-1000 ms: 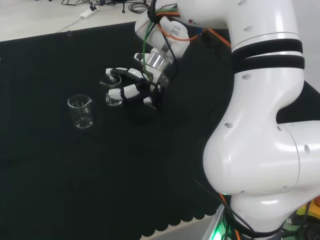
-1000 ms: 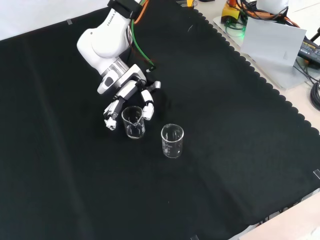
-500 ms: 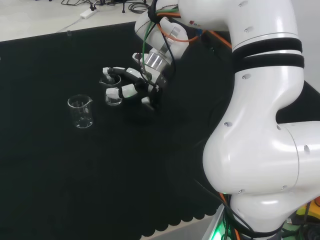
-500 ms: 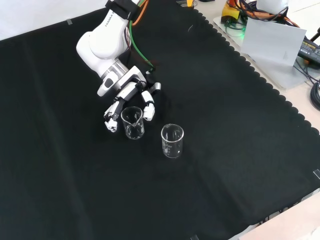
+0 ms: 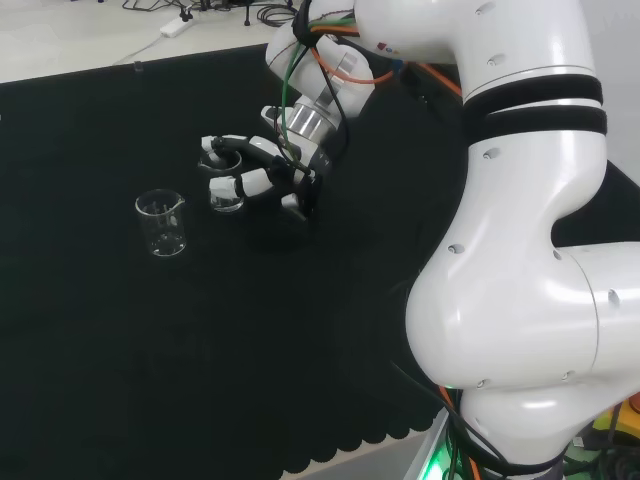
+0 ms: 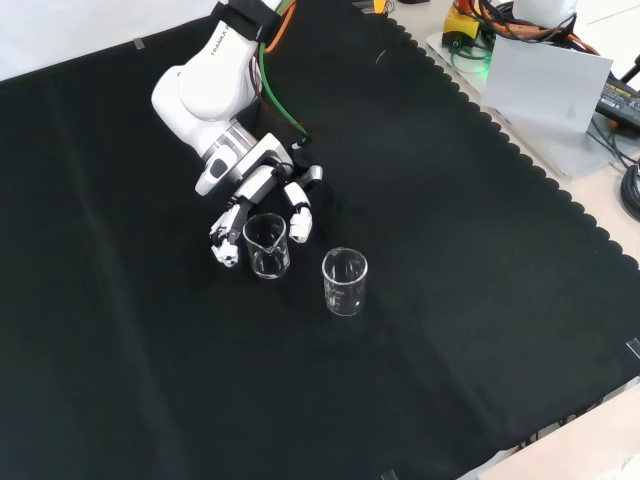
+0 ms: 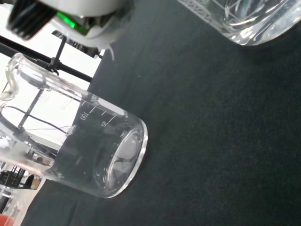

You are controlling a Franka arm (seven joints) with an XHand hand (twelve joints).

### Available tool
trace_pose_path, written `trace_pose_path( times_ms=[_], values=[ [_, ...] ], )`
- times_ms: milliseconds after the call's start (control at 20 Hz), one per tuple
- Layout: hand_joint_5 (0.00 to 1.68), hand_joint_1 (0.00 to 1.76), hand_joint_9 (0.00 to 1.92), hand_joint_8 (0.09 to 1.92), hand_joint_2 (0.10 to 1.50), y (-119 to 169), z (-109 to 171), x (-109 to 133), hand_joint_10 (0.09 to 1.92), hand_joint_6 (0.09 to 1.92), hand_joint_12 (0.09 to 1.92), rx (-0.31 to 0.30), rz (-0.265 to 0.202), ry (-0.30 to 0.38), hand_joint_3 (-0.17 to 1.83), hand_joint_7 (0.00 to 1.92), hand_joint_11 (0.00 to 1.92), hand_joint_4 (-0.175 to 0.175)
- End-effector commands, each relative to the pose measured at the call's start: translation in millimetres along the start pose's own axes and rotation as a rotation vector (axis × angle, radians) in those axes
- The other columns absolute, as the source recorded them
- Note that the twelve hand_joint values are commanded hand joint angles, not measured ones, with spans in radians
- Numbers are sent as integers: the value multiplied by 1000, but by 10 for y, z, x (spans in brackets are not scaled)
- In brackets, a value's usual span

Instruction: Pick up the beaker on the right.

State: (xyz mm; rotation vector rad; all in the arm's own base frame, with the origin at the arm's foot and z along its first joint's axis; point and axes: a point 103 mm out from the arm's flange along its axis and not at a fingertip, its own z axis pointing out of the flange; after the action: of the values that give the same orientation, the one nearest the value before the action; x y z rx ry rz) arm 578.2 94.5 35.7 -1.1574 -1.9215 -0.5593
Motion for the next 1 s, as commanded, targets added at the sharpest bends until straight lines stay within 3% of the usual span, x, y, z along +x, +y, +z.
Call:
trace_pose_path(
  times_ms=[50, 350, 500, 550, 600, 700, 850, 900, 1000],
  values=[
    [393, 911, 325, 570, 522, -2, 0, -24, 603, 87, 1080, -10, 11, 1, 672, 285, 0, -27],
    [544, 922, 393, 561, 551, 37, 15, -9, 577, 141, 1141, -59, 12, 31, 652, 395, 0, -16],
    [697, 973, 551, 538, 596, 59, -1, 23, 543, 647, 1256, -110, 19, 28, 619, 566, 40, 9],
    [845, 1011, 650, 554, 690, 60, -11, 34, 546, 771, 1266, -138, 24, 36, 546, 655, 135, 69],
    [985, 1063, 775, 580, 744, 64, -24, 48, 551, 797, 1244, -159, 26, 45, 504, 781, 285, 57],
    [1134, 1186, 1014, 626, 800, 71, -40, 73, 528, 756, 1129, -178, 24, 35, 425, 1045, 600, -75],
    [1199, 1276, 1247, 361, 716, 86, -102, 135, 455, 773, 959, -180, 5, 17, 535, 1381, 937, -2],
    [1208, 1291, 1306, 317, 664, 92, -144, 163, 452, 763, 916, -184, -2, 11, 615, 1449, 1012, -19],
    [1217, 1307, 1362, 419, 662, 99, -223, 213, 510, 720, 832, -182, -19, -15, 621, 1425, 1096, -104]
  ],
)
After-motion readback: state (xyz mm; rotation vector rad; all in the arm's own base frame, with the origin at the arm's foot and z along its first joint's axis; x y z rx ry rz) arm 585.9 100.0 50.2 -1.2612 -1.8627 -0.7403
